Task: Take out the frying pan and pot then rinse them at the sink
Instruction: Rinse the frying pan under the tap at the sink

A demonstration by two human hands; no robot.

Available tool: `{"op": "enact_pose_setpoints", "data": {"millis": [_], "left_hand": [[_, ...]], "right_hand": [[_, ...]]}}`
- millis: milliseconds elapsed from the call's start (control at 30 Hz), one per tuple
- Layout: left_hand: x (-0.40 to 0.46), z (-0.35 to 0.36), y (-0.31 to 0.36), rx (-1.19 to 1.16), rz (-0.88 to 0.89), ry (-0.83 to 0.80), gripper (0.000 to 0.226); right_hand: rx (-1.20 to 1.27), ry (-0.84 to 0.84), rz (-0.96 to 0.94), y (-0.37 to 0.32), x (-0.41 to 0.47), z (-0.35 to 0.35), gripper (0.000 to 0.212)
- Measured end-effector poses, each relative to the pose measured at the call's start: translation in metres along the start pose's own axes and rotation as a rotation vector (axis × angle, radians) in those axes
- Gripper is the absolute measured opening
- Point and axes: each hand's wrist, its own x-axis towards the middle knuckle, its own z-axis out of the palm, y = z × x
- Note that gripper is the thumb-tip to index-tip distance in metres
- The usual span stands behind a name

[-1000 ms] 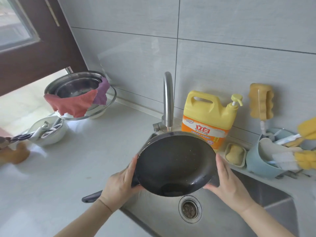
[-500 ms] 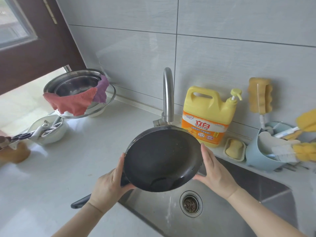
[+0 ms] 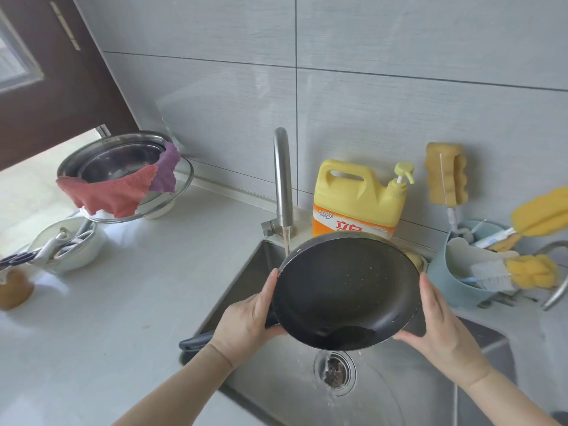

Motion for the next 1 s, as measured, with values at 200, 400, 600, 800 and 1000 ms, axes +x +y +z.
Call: {"op": "enact_pose_setpoints", "data": {"millis": [200, 400, 600, 800, 1000], "left_hand": [[-0.01, -0.012, -0.013, 0.008, -0.031, -0.021, 0.108], [-0.039, -0.025, -0.039, 0.131, 0.012, 0.046, 0.1], [-0.065, -0.033, -0.058, 0.174, -0.003, 0.071, 0.096], [-0.06, -0.03, -0.056, 0.195, -0.023, 0.009, 0.1], [-0.037, -0.011, -0.041, 0.146, -0.112, -0.14, 0.113]], "right_hand": [[-0.005, -0.067, -0.049, -0.016, 0.013, 0.008, 0.138], [0.037, -0.148, -0.131, -0.045, 0.034, 0.033, 0.137], [0.027, -0.17, -0.196, -0.068, 0.048, 0.054, 0.142], [0.035, -0.207, -0.118, -0.063, 0.051, 0.055, 0.142], [0.094, -0.323, -0.005, -0.045, 0.055, 0.031, 0.138]]}}
